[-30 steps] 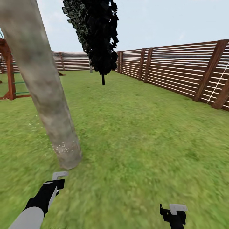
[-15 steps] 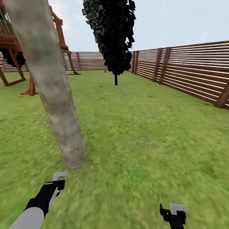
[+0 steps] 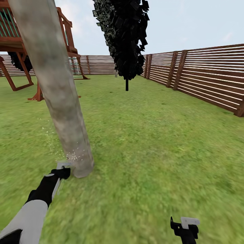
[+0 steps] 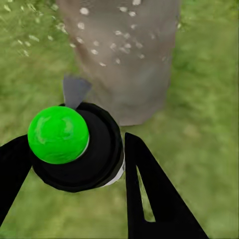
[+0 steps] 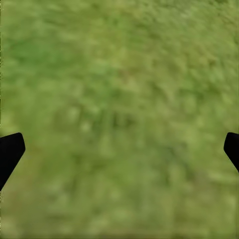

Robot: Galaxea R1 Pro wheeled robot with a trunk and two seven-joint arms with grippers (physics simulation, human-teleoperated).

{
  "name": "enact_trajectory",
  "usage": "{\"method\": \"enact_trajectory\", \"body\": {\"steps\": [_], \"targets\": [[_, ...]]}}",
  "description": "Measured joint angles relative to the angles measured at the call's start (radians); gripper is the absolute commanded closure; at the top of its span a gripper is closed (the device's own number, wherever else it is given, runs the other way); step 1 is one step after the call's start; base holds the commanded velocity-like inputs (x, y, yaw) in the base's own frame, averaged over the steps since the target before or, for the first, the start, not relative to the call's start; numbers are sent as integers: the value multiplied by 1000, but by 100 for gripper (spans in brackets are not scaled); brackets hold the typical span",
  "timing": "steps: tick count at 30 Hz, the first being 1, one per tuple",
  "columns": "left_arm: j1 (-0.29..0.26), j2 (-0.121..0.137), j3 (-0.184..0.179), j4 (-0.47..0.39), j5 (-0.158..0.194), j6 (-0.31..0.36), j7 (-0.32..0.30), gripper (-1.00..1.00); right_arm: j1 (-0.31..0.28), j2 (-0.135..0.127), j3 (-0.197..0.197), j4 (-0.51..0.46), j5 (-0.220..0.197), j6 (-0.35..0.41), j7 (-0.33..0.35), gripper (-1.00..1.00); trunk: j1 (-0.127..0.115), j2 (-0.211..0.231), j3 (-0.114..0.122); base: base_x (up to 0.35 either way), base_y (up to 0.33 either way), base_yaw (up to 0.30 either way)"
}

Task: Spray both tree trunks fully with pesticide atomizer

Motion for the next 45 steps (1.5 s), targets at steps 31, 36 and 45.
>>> {"method": "enact_trajectory", "body": {"steps": [31, 36, 45], "targets": [[6, 102, -94, -237, -6, 174, -346, 100, 0, 2, 0, 3, 0, 0, 0, -100, 0, 0, 0, 14, 0, 99], [3, 99, -103, -230, -10, 178, -324, 100, 0, 2, 0, 2, 0, 0, 0, -100, 0, 0, 0, 90, 0, 46], [-10, 95, -117, -222, -5, 284, -247, 100, 0, 1, 0, 2, 1, 0, 1, -100, 0, 0, 0, 1, 0, 0]]}}
